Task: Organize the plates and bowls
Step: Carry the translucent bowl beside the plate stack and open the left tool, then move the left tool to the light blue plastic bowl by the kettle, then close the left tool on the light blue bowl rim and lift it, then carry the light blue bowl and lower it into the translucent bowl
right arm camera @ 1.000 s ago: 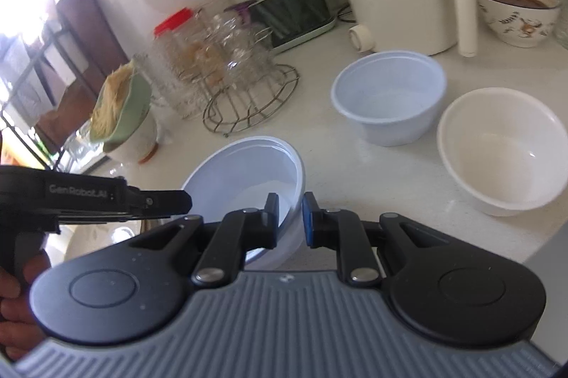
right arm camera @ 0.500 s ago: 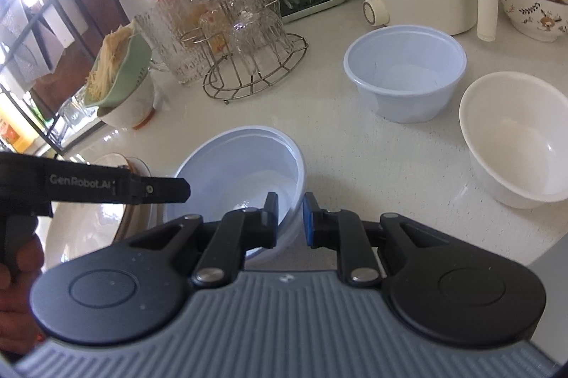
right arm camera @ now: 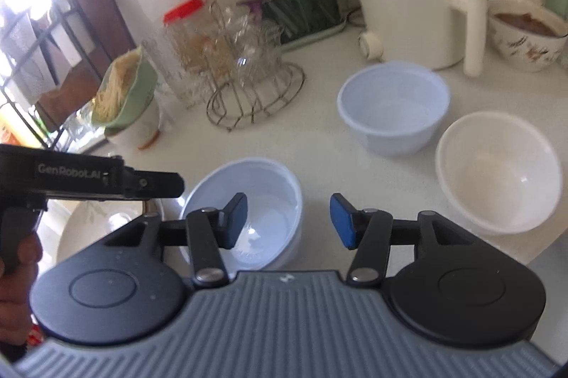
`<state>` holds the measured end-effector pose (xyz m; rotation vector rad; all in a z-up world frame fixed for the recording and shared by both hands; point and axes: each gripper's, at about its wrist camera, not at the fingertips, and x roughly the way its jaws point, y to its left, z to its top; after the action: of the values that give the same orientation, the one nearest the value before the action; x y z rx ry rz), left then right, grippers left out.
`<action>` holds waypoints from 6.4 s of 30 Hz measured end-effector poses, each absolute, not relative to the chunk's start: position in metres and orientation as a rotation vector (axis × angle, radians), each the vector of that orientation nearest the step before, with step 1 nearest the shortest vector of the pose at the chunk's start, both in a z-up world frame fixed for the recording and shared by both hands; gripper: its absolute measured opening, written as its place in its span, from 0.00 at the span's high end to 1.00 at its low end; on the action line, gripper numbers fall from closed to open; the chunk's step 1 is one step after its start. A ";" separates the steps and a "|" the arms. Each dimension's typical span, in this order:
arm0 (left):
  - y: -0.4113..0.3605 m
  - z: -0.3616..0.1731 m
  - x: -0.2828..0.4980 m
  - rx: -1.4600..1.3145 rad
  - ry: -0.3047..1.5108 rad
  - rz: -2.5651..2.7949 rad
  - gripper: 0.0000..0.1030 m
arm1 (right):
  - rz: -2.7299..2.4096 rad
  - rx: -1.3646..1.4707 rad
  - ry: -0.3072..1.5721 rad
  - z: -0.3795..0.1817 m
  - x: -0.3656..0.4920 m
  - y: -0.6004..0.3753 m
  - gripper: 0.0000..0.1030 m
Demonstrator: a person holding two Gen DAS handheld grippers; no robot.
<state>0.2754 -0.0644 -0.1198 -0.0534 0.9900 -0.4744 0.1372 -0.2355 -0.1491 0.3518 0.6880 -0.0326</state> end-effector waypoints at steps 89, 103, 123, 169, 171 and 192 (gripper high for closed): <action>-0.194 -0.083 0.311 -0.018 0.964 -0.686 0.39 | -0.352 0.335 0.597 -0.099 0.113 -0.337 0.47; -0.226 -0.129 0.378 -0.033 1.081 -0.675 0.39 | -0.353 0.345 0.643 -0.115 0.170 -0.366 0.47; -0.225 -0.198 0.445 -0.118 1.345 -0.638 0.69 | -0.320 0.452 0.866 -0.169 0.259 -0.371 0.74; -0.170 -0.075 0.334 -0.159 1.029 -0.625 0.90 | -0.116 0.525 0.682 -0.096 0.182 -0.347 0.89; -0.166 -0.069 0.326 -0.165 1.022 -0.625 0.90 | -0.111 0.523 0.674 -0.090 0.176 -0.343 0.89; -0.111 -0.055 0.291 -0.174 1.038 -0.578 0.90 | -0.045 0.543 0.678 -0.070 0.153 -0.301 0.89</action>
<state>0.2914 -0.1111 -0.0547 -0.1735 1.0379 -0.5777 0.1534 -0.3015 -0.0704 0.5431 0.6785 -0.0453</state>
